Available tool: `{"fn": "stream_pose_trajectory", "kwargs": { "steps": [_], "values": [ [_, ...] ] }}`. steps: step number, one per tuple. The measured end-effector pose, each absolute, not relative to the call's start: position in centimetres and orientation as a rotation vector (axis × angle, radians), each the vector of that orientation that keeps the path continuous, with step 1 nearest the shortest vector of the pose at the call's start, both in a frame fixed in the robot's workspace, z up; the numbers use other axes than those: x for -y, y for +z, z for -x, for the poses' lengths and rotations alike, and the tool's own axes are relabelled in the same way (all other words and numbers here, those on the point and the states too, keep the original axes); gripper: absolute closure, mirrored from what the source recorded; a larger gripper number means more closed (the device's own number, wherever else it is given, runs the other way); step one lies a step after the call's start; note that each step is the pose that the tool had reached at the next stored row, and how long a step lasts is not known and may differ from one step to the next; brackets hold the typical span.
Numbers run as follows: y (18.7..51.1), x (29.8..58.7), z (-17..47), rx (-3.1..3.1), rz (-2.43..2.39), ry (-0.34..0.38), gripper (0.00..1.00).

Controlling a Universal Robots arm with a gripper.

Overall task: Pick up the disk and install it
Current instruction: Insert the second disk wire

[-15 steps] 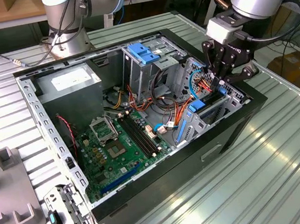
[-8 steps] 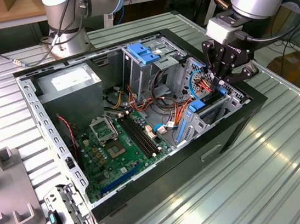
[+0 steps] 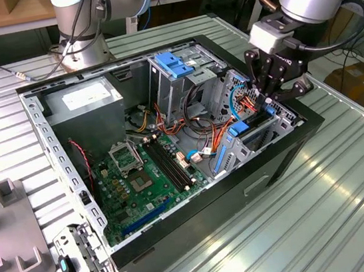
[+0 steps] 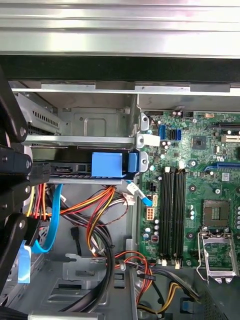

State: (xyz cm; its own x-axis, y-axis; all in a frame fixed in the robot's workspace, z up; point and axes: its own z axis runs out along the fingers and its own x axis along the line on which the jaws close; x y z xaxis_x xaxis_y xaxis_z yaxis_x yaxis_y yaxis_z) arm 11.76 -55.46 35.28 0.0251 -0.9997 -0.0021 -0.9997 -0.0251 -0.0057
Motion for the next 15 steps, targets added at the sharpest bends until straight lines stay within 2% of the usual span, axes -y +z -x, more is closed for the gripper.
{"fn": "stream_pose_trajectory", "kwargs": {
  "steps": [11, 14, 15],
  "values": [
    [36.3, 55.5, -11.6, -2.188, 2.244, -0.001, 0.89],
    [40.0, 54.4, -11.2, -2.183, 2.238, 0.013, 0.89],
    [40.0, 54.0, -11.2, -2.181, 2.236, 0.017, 0.89]
  ]
}}
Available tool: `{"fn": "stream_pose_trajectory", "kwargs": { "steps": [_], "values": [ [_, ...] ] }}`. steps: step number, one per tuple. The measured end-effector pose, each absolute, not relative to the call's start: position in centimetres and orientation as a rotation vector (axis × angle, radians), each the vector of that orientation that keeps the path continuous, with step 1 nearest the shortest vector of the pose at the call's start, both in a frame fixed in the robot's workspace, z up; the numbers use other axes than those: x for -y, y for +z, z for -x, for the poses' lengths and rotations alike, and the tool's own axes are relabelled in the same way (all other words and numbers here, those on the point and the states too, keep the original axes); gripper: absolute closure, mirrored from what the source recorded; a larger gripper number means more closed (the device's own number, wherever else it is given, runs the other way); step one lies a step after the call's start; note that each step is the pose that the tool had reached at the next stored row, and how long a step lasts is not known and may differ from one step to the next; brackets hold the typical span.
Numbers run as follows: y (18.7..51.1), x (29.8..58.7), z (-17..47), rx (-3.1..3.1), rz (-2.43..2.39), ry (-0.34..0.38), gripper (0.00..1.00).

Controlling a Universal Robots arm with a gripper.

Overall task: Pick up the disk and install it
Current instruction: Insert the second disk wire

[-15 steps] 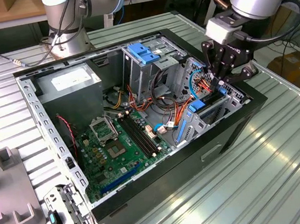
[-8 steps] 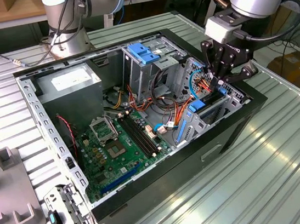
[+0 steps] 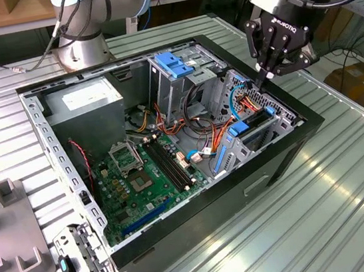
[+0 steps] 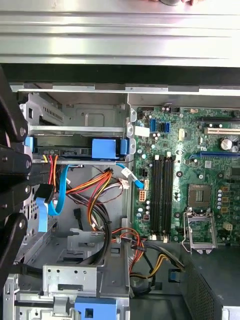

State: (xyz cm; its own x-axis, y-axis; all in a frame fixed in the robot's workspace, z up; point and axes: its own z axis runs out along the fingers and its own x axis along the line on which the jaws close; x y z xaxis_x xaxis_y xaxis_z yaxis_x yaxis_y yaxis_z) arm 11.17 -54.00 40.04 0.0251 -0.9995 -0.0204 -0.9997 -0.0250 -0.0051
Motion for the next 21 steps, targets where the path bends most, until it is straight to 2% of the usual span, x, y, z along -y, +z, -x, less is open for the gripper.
{"fn": "stream_pose_trajectory", "kwargs": {
  "steps": [19, 20, 21],
  "values": [
    [39.8, 52.1, -10.7, -2.188, 2.243, 0.018, 0.89],
    [39.7, 51.9, -10.7, -2.189, 2.244, 0.017, 0.83],
    [39.6, 51.8, -10.7, -2.189, 2.244, 0.016, 0.83]
  ]
}}
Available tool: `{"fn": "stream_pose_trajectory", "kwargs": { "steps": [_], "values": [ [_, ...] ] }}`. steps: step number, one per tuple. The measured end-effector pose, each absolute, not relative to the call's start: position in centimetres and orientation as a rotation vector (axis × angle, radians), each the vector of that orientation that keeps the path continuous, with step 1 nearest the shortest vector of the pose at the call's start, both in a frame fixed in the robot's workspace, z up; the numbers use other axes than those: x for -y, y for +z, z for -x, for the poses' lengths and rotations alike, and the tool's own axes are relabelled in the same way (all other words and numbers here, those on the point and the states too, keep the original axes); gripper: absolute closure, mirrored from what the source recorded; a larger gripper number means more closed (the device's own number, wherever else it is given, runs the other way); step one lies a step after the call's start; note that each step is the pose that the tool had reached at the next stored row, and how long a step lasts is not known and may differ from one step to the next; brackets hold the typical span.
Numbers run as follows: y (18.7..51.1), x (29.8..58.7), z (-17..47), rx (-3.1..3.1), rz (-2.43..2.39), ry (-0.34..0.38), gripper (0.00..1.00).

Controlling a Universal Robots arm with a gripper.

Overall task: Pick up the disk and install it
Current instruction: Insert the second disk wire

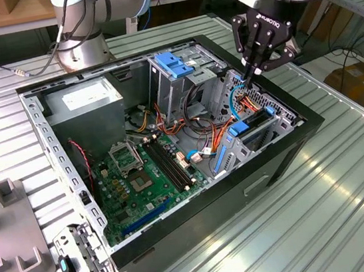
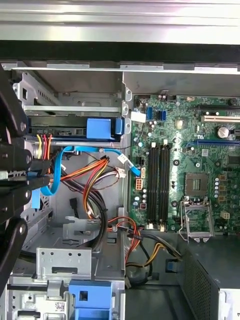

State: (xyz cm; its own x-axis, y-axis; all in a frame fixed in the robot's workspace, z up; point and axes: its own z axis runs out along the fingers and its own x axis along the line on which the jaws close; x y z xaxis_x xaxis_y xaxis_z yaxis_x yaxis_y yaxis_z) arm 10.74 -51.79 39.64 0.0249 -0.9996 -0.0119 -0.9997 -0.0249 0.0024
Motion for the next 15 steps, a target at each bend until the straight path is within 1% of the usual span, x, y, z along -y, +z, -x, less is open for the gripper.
{"fn": "stream_pose_trajectory", "kwargs": {
  "steps": [1, 2, 15],
  "values": [
    [39.61, 51.71, -10.74, -2.189, 2.245, 0.016, 0.83],
    [39.57, 51.59, -10.74, -2.189, 2.245, 0.015, 0.76],
    [39.57, 51.48, -10.74, -2.19, 2.245, 0.014, 0.76]
  ]
}}
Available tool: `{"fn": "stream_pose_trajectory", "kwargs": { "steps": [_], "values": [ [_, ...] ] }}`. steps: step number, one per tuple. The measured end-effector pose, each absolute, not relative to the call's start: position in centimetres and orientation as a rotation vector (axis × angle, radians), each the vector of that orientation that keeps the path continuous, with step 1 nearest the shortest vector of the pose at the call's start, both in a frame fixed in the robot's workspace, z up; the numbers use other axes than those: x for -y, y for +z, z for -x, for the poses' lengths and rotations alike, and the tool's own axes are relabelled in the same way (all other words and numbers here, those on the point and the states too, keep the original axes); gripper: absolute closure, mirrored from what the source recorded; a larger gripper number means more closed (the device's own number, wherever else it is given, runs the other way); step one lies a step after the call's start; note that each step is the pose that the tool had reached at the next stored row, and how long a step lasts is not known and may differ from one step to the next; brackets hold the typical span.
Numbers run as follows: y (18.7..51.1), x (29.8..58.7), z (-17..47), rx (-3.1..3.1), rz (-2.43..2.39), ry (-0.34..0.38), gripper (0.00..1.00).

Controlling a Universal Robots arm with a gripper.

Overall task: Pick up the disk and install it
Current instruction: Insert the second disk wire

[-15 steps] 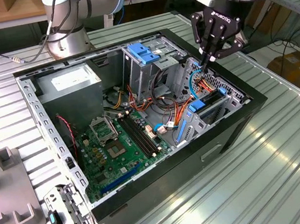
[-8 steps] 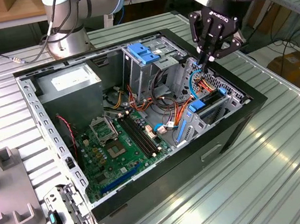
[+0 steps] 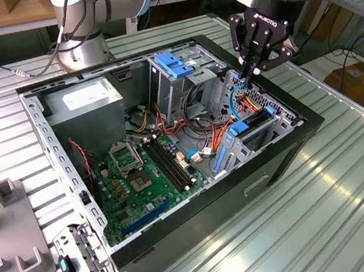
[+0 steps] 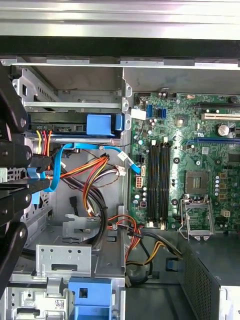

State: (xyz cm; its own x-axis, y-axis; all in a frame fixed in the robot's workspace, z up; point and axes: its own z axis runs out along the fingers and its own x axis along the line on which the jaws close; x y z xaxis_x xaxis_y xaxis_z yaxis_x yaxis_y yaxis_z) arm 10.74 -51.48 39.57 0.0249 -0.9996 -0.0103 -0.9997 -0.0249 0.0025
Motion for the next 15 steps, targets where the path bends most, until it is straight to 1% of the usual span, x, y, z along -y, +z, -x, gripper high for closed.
{"fn": "stream_pose_trajectory", "kwargs": {
  "steps": [5, 6, 15],
  "values": [
    [39.57, 51.48, -10.74, -2.19, 2.245, 0.014, 0.75],
    [39.56, 51.49, -10.73, -2.19, 2.245, 0.014, 0.69],
    [38.66, 51.06, -10.75, -2.204, 2.259, -0.016, 0.69]
  ]
}}
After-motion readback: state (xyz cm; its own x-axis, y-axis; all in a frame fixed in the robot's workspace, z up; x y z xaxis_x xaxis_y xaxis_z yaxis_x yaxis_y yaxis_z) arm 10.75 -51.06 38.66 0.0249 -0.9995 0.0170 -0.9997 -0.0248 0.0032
